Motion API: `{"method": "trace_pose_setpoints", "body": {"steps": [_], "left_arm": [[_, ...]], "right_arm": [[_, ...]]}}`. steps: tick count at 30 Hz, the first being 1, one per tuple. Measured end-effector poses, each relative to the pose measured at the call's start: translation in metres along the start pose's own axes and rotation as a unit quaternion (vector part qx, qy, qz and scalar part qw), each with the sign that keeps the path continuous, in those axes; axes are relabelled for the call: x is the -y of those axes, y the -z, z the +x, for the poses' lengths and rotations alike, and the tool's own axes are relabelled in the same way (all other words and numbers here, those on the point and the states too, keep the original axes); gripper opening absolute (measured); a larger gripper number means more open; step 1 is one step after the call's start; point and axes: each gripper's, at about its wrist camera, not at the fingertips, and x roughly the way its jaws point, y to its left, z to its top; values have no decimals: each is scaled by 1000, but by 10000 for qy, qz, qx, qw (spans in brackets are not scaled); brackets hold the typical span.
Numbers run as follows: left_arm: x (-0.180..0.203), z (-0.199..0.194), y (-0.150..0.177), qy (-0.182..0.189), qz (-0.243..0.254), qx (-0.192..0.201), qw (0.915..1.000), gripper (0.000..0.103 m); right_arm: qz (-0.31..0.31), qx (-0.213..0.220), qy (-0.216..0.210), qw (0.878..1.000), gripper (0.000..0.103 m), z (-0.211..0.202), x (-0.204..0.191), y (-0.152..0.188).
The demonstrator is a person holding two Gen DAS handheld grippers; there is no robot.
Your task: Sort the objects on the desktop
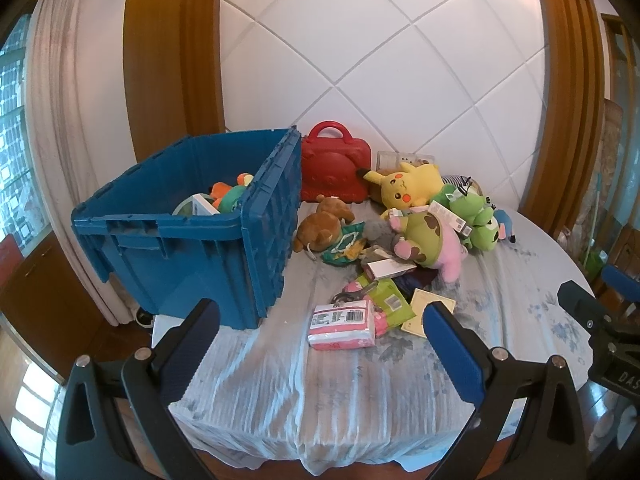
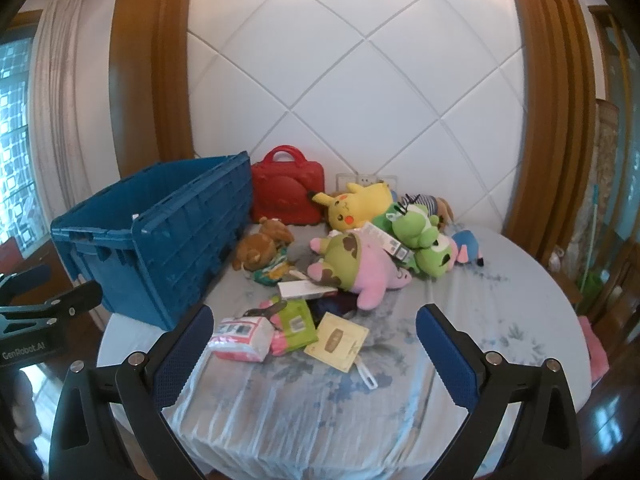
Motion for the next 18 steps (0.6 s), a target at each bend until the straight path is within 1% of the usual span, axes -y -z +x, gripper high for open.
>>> {"method": "trace_pose_setpoints", "body": {"steps": [12,18], "left_arm": [[12,5,1,-100,-3,-68,9999,103],[19,23,11,-258,10,-242,9994,103]], "right_arm": [[56,-13,-124,9999,103,5,16,4],[191,241,-136,9994,103,8,40,16]]}}
